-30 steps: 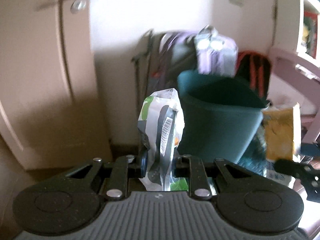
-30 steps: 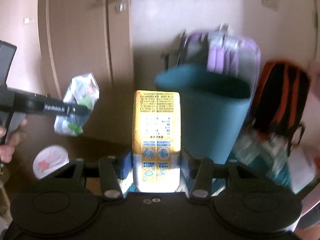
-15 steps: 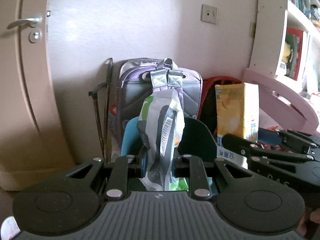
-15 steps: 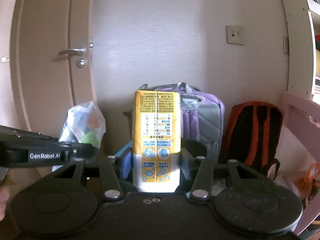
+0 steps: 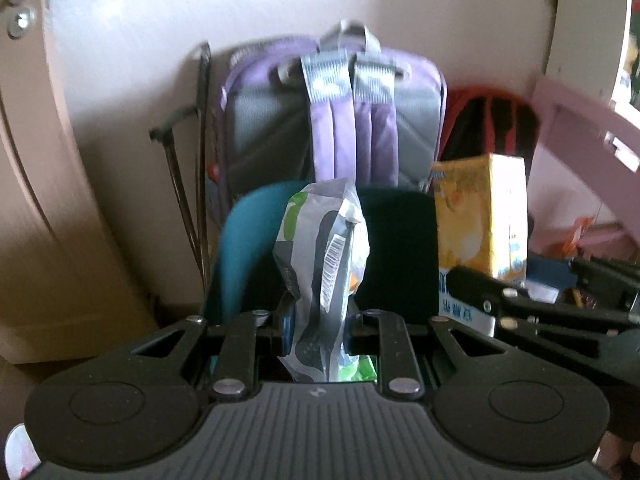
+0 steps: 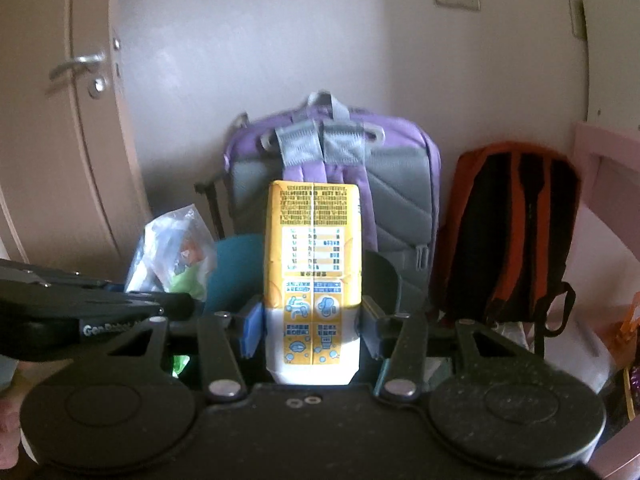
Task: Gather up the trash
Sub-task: 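Open both tools to drop the plastic bag and juice carton into the bin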
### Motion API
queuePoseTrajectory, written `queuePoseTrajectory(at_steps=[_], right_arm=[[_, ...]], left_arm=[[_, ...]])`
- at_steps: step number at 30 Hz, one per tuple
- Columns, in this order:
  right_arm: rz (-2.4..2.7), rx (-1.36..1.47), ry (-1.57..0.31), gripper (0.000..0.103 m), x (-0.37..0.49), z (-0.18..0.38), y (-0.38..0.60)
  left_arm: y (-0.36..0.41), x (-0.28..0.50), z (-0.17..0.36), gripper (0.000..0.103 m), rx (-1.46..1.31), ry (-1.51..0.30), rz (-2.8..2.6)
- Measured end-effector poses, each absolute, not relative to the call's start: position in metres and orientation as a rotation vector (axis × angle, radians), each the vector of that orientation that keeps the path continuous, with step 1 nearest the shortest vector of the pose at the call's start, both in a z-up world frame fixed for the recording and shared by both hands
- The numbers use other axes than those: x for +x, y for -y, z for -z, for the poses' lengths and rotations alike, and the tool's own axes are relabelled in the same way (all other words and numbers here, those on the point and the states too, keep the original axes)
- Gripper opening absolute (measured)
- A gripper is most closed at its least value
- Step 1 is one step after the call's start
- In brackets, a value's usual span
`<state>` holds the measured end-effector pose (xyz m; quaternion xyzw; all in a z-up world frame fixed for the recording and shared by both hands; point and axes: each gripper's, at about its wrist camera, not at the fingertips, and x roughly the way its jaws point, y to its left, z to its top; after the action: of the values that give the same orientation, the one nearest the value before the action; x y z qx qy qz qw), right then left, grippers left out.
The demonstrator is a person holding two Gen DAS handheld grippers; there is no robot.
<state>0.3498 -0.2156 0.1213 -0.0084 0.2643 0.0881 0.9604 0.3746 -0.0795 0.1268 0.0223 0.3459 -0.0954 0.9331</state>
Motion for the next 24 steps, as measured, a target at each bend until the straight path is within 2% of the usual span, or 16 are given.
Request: queuePoseTrajectory(at_steps=[10,15,17,19,21,23,24], right_arm=[[-0.183,0.014,-0.613,0.05,0.37,-0.094,0.221],[-0.191,0.04,-0.61,0.055,0.372,-0.094,0.227],[-0.191,0.052,-0.602,0.056,0.369,-0.097,0.229],[-0.196,0.063,-0.591,0.06,0.364,-0.102,0.231],[-0.201,0.073,-0.577,0.069,0.357,-0.107,0.233],[-0.204,0.076,-0.567,0.07,0.349,-0.113,0.235],[-0.204,0.076,-0.562,0.073,0.344,-0.116,0.235]], left_arm=[[0.092,0.394,-0.099,0.024,0.087,-0.762,0.207],[0.089,0.393,-0.099,0.038,0.07,-0.763,0.189],[0.085,0.391,-0.102,0.055,0.057,-0.756,0.176],[0.083,0.386,-0.106,0.056,0.056,-0.744,0.18],[0.082,0.38,-0.11,0.057,0.057,-0.736,0.183],[0.08,0.372,-0.117,0.067,0.051,-0.727,0.182],[0.08,0.367,-0.12,0.069,0.048,-0.718,0.184]])
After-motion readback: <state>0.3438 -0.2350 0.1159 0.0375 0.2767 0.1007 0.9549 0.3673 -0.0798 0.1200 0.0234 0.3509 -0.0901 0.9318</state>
